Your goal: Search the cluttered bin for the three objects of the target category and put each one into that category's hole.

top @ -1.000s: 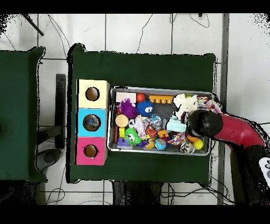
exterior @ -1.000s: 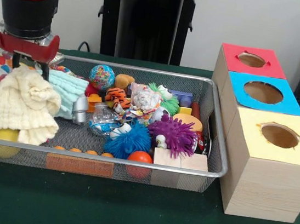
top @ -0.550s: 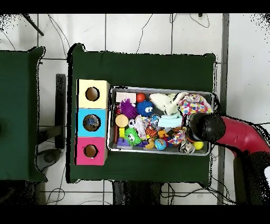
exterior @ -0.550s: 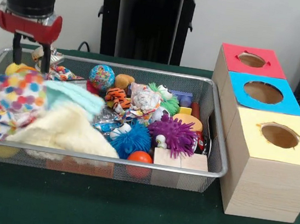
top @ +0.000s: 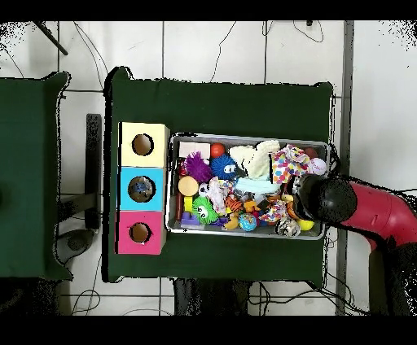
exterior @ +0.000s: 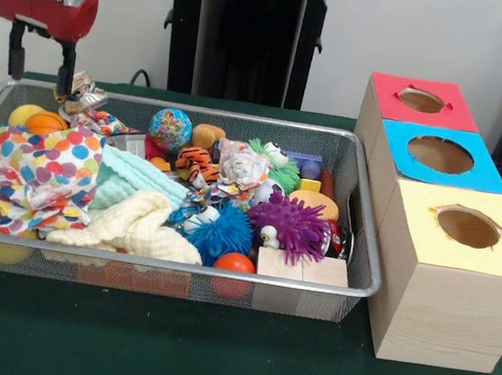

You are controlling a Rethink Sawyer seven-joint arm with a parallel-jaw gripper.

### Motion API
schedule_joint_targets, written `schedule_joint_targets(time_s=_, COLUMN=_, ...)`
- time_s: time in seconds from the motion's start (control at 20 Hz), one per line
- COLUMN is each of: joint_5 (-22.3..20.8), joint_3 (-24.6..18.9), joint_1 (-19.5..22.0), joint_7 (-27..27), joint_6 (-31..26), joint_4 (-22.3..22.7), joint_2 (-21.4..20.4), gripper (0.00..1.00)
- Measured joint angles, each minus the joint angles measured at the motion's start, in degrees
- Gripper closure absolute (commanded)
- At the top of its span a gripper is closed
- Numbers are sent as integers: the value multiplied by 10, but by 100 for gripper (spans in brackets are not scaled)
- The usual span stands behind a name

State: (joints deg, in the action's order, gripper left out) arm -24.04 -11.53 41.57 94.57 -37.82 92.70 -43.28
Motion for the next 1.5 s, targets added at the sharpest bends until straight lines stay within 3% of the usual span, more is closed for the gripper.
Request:
schedule_joint_targets(time_s=0.55, joint_5=0, joint_3=0, joint_1=-4, joint_7=0, joint_6=0, joint_4=24, joint_2=-1, gripper=0)
schedule_joint_targets(time_s=0.9, joint_5=0, joint_3=-1, joint_1=-31, joint_7=0, joint_6=7, joint_4=55, joint_2=-1, gripper=0)
schedule_joint_targets(time_s=1.5, joint_5=0, joint_3=-1, joint_1=-55, joint_7=0, joint_6=77, joint_4=86, joint_2=35, gripper=0)
